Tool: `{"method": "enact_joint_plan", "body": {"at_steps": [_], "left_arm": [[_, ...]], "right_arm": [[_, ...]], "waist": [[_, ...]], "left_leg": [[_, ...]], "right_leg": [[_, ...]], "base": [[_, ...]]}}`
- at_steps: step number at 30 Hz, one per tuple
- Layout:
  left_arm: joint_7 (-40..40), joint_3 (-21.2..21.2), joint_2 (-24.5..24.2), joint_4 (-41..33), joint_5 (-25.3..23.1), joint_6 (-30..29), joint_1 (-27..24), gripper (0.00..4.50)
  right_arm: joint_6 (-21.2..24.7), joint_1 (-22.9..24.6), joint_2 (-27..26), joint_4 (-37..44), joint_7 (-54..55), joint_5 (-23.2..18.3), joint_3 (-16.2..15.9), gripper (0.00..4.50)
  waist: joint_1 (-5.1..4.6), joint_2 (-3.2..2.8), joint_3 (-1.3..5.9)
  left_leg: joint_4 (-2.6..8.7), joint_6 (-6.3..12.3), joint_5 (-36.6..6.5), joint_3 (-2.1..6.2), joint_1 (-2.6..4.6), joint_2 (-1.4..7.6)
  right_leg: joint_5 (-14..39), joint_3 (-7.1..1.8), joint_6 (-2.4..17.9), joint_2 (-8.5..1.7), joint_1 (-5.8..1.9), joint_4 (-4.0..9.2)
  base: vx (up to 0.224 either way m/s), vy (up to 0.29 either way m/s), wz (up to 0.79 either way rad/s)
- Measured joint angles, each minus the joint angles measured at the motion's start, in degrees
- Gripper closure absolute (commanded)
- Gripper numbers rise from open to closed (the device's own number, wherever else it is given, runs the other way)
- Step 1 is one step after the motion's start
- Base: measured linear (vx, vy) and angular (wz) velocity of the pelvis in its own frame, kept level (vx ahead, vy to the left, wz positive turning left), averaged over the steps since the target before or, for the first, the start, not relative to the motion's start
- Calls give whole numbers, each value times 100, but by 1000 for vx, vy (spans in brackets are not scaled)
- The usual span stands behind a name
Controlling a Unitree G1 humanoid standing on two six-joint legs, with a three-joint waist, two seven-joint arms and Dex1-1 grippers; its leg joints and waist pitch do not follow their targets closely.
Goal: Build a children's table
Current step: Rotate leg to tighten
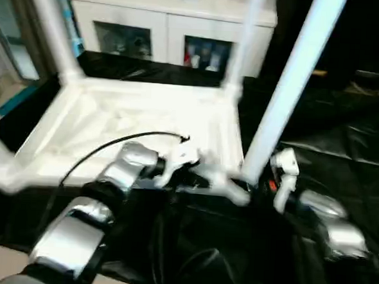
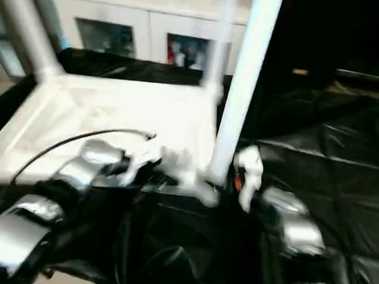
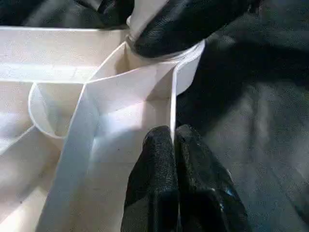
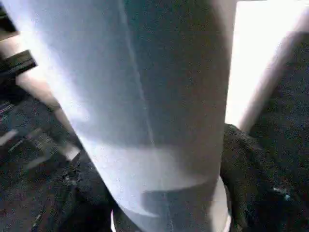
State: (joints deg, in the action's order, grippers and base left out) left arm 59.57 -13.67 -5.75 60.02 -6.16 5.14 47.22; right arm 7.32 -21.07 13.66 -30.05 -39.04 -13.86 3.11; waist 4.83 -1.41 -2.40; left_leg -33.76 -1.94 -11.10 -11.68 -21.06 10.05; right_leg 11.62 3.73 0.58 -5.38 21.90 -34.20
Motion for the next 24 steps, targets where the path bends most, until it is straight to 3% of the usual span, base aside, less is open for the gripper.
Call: {"method": "enact_joint_plan", "body": {"at_steps": [6, 10, 12, 16, 24], "left_arm": [[-1024, 122, 479, 259, -20, -194, 139, 450], [-1097, 144, 515, 281, -23, -179, 145, 450], [-1045, 140, 500, 282, -26, -144, 145, 450], [-623, 132, 318, 270, -25, -14, 143, 450], [663, 76, -128, -27, 81, 262, -59, 450]], "right_arm": [[-87, -364, -473, -385, 1413, 131, 340, 191], [-236, -404, -525, -463, 1521, 223, 341, 191], [-271, -395, -525, -472, 1453, 209, 353, 136], [-220, -190, -386, -252, 720, 54, 323, 94], [160, 117, 427, 289, -1157, -174, -158, 94]], "waist": [[-9, -2, 3], [-14, -7, 6], [-16, -7, 6], [-41, -9, 7], [33, -13, 4]], "left_leg": [[6, 1, 0, 0, 4, -2], [7, 1, 0, 0, 4, -2], [8, 1, 0, 0, 3, -2], [23, 1, 1, 0, 3, -2], [30, 30, 14, 0, -13, 6]], "right_leg": [[-13, -1, 5, 0, -3, 3], [-14, 0, 4, 0, -4, 5], [-14, -1, 4, 0, -3, 6], [-13, 4, 2, 1, 3, 6], [0, 16, -11, 4, 17, 10]], "base": [[0, 0, 0], [0, 0, 0], [0, 0, 0], [0, 0, 0], [0, 0, 0]]}}
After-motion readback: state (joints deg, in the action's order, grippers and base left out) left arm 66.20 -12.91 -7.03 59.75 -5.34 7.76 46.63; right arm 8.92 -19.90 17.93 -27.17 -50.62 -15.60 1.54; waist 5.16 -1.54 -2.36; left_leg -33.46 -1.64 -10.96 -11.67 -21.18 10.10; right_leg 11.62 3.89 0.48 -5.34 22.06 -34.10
